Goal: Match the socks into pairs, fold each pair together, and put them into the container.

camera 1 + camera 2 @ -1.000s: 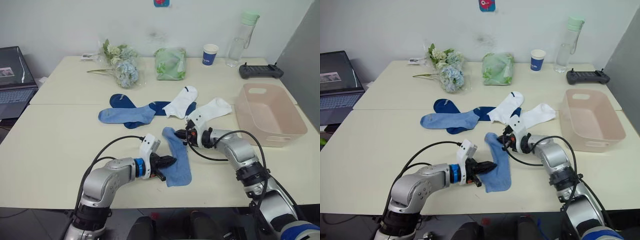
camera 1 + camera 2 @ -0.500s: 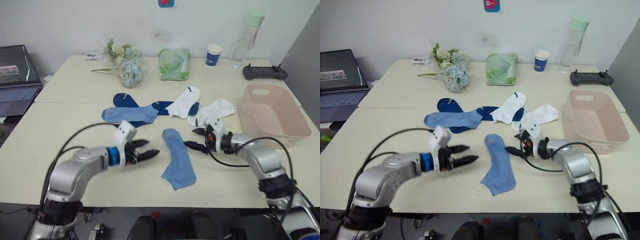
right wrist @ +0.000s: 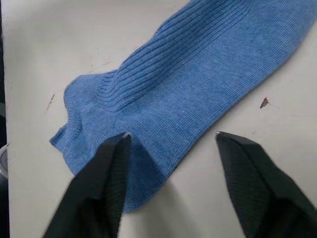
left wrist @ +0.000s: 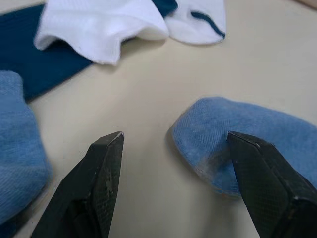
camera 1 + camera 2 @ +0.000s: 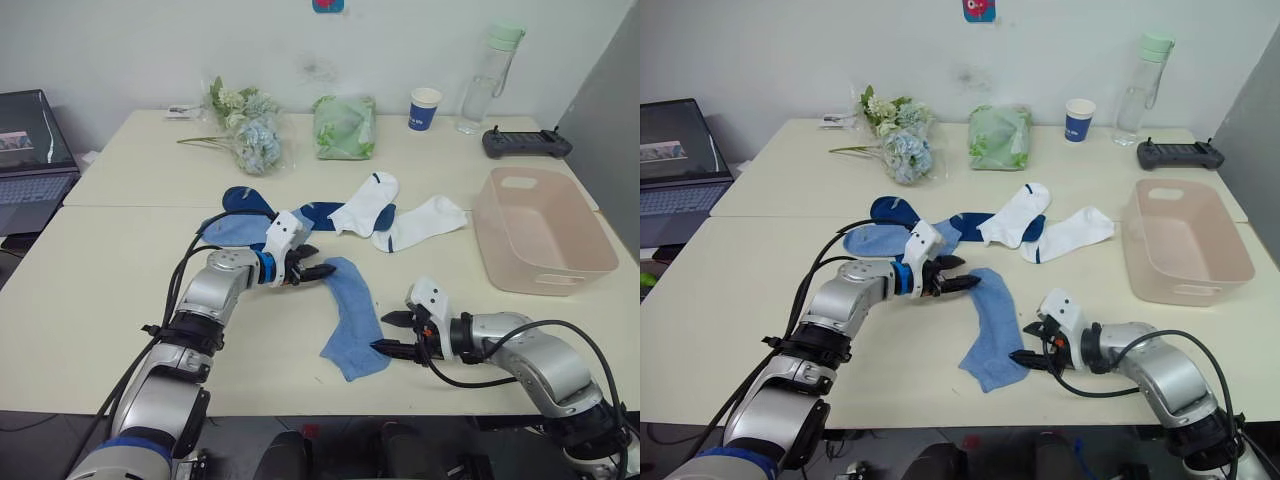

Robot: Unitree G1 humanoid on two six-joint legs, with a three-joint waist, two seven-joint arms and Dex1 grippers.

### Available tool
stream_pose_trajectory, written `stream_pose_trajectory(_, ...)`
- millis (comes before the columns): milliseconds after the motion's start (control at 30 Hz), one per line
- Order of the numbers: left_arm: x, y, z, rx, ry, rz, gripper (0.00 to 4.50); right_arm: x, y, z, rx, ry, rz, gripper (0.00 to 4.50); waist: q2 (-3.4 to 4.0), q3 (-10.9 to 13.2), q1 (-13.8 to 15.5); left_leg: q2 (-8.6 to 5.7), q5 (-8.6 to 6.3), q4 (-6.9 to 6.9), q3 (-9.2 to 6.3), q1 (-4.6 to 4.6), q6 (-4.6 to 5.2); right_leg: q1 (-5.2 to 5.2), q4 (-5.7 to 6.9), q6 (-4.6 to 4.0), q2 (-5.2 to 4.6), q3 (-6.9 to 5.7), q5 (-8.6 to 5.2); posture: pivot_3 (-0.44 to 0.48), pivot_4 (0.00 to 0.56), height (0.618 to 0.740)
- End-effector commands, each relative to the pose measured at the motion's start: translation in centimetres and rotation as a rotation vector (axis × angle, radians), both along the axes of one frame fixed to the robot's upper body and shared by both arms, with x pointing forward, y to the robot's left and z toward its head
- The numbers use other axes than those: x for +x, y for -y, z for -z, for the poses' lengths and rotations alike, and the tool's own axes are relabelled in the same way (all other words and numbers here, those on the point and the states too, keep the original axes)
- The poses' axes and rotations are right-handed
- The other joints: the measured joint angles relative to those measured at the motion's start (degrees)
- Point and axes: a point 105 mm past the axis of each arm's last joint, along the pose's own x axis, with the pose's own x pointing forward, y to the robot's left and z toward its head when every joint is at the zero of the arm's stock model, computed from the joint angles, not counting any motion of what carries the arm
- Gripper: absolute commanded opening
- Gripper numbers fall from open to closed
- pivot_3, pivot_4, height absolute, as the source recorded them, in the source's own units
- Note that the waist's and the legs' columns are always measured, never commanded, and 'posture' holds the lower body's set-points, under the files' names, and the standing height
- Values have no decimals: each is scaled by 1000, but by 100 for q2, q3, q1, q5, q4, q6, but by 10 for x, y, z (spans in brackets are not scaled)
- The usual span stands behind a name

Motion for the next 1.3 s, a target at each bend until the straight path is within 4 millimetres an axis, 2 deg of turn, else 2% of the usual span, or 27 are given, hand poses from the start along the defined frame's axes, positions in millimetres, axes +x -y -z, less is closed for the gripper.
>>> stream_pose_trajectory(33,-2,3,-3,1,18,39,2196,-7,-4,0,19,-21,-9,1713,0,0,-7,-1,0,0,0,0,0,0,0,0,0,0,0,0,150,740)
stream_pose_trajectory(200,-7,2,-3,-9,14,47,623,-10,-3,-2,44,-50,-6,4,0,0,-17,-1,0,1,-1,0,0,1,1,0,0,0,0,0,150,740)
stream_pose_trajectory(267,-10,2,-3,-24,10,45,21,-7,2,-2,38,-47,9,0,0,0,-19,-1,0,1,-1,0,0,0,1,0,0,1,0,0,150,740)
stream_pose_trajectory(433,-21,-3,-4,-53,-4,8,21,4,17,-6,11,-23,40,0,0,0,-20,-1,0,1,-1,0,0,1,1,0,-1,3,0,0,150,740)
stream_pose_trajectory(533,-44,-13,-6,-102,-14,-41,21,24,37,-17,-34,35,70,0,1,0,-56,0,0,1,2,2,0,0,2,0,-2,8,0,0,150,740)
stream_pose_trajectory(633,-57,-17,-10,-153,-11,-115,21,38,44,-21,-77,87,64,0,-2,2,-37,2,0,0,2,3,0,0,2,0,-5,9,0,0,150,740)
stream_pose_trajectory(700,-75,-17,-8,-200,-23,-184,21,52,43,-25,-102,133,36,0,0,1,-42,7,0,0,-1,4,0,1,4,0,-3,5,0,0,150,740)
stream_pose_trajectory(833,-98,-11,-1,-254,-44,-282,21,65,32,-28,-103,166,-25,0,-2,2,-26,8,0,0,0,5,0,3,4,0,-5,5,0,0,150,740)
stream_pose_trajectory(1000,-100,-11,1,-291,-18,-415,21,72,26,-28,-137,216,-107,0,-3,3,73,4,0,3,2,3,-1,4,3,-1,-10,4,1,0,150,740)
stream_pose_trajectory(1100,-104,-8,1,-305,-42,-392,603,73,24,-37,-88,274,-111,636,-3,3,97,5,0,2,2,3,-1,5,3,-1,-10,3,1,0,150,740)
stream_pose_trajectory(1167,-105,-10,0,-309,-53,-393,1257,71,27,-43,-72,307,-117,1343,-3,3,99,4,1,2,6,3,-2,4,-1,-1,-9,6,1,0,150,740)
stream_pose_trajectory(1300,-106,-39,-3,-202,13,-397,2533,60,46,-53,-101,393,-123,2762,-3,3,114,5,1,0,3,0,-3,4,-5,-1,-10,4,1,0,150,740)
